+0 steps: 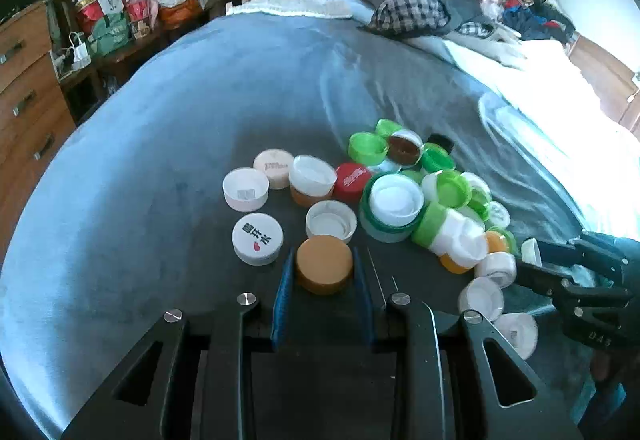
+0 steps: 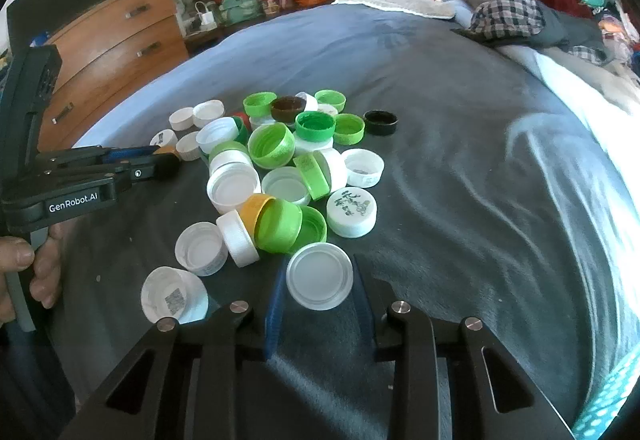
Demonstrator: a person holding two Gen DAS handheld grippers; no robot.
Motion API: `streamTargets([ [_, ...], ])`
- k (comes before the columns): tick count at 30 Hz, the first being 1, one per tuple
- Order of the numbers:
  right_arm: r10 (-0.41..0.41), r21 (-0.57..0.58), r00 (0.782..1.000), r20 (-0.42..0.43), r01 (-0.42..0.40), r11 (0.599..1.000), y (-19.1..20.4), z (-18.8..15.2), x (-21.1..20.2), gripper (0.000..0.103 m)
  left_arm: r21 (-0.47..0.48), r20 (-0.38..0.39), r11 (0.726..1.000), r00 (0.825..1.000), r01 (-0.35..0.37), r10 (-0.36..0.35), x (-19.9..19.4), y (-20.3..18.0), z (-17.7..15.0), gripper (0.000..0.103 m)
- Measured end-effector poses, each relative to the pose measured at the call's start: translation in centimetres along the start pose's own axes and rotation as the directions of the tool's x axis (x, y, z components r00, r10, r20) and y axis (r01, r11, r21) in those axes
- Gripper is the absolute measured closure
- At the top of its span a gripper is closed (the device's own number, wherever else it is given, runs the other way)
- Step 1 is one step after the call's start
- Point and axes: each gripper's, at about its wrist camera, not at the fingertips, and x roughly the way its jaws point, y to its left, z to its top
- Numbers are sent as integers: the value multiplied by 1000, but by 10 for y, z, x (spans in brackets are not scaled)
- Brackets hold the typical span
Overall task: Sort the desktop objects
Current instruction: 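Grasp a tan cap with the left gripper while the right gripper grasps a white cap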
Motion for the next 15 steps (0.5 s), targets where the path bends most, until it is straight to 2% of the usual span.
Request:
streamTargets([
  [8,-58,77,996,64,53,996,-1,-6,-68,69,4,99,999,994,53,-54,-56,-20,4,78],
  [15,-150,153,978,141,128,980,-26,-18,-149,69,92,154,990,981,105,-118,-103,-85,27,78],
])
